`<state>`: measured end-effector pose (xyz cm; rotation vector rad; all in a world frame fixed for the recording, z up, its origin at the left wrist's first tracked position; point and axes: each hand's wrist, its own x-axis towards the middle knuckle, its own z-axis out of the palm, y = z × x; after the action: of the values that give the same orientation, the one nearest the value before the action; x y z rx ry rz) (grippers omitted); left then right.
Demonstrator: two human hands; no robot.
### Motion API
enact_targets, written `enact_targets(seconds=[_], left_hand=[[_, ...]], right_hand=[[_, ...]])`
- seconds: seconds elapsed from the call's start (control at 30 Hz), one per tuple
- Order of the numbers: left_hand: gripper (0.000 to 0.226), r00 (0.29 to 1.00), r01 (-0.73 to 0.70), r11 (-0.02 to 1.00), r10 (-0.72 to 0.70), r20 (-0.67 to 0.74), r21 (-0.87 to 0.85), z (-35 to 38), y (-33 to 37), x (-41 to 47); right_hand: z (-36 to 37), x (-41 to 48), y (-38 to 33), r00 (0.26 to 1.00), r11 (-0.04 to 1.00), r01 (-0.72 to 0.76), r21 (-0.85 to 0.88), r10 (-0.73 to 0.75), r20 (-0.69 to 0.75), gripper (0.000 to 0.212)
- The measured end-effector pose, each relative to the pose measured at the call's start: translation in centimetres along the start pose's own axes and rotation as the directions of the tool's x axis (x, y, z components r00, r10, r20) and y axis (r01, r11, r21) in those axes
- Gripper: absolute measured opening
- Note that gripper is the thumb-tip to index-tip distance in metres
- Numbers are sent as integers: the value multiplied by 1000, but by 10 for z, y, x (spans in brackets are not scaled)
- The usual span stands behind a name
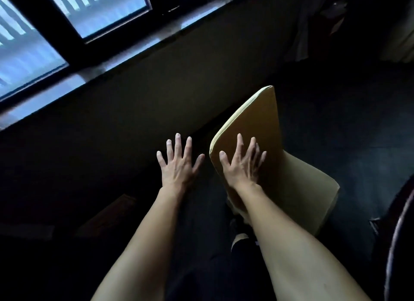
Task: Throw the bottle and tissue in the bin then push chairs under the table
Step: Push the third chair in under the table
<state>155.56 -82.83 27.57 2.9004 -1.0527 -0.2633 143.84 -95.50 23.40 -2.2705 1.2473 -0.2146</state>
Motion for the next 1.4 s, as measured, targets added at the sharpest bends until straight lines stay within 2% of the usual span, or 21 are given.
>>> enact_targets(seconds=[0.2, 0.33, 0.5, 0.63, 0.7, 0.77, 0.83, 0.9, 0.93, 1.03, 1.1, 1.17, 1.27, 1.33, 1.4], left_hand=[[72, 998, -69, 995, 68, -13, -67, -25, 35, 89], [72, 991, -129, 988, 131, 27, -87, -27, 53, 132], [73, 938, -335, 942, 337, 87, -30, -24, 74, 192], [76, 792, -602, 798, 590, 156, 36, -14, 99, 255], [77, 681, -721, 693, 704, 201, 16, -6, 119, 284], [74, 515, -851, 526, 830, 216, 6, 3, 138, 306], [71, 305, -951, 311, 927, 219, 8, 6, 152, 321], [64, 105, -994, 98, 960, 260, 40, 7, 163, 331], [60, 35, -999, 22, 955, 295, 46, 6, 166, 334], [57, -95, -991, -123, 931, 352, 59, 5, 171, 339], [58, -191, -973, -225, 912, 362, 52, 6, 181, 344], [56, -249, -955, -291, 894, 371, 60, 7, 189, 347], [58, -304, -926, -369, 859, 413, 85, 8, 199, 347], [67, -314, -915, -393, 834, 454, 89, 8, 208, 348], [72, -330, -898, -428, 807, 489, 101, 7, 214, 347]], right_hand=[[10, 73, -23, 997, 992, -81, 93, 81, 4, 83], [25, 91, -35, 985, 966, -172, 192, 170, 25, 97], [42, 105, -47, 964, 919, -265, 293, 250, 87, 104], [51, 107, -50, 965, 884, -247, 396, 262, 18, 96], [57, 105, -49, 965, 875, -209, 437, 256, -50, 89], [58, 106, -49, 951, 865, -223, 450, 295, -95, 81], [60, 104, -49, 926, 844, -304, 443, 371, -72, 82], [65, 103, -57, 874, 818, -382, 429, 471, -121, 83], [68, 104, -64, 832, 801, -425, 421, 529, -166, 84], [70, 122, -96, 651, 711, -598, 370, 700, -294, 86], [67, 144, -114, 540, 646, -700, 305, 758, -365, 81], [64, 163, -119, 435, 558, -783, 274, 807, -398, 72], [56, 185, -117, 206, 340, -870, 357, 908, -364, 71], [52, 196, -117, 110, 254, -880, 401, 931, -348, 76], [54, 199, -114, 50, 210, -893, 397, 925, -378, 78]])
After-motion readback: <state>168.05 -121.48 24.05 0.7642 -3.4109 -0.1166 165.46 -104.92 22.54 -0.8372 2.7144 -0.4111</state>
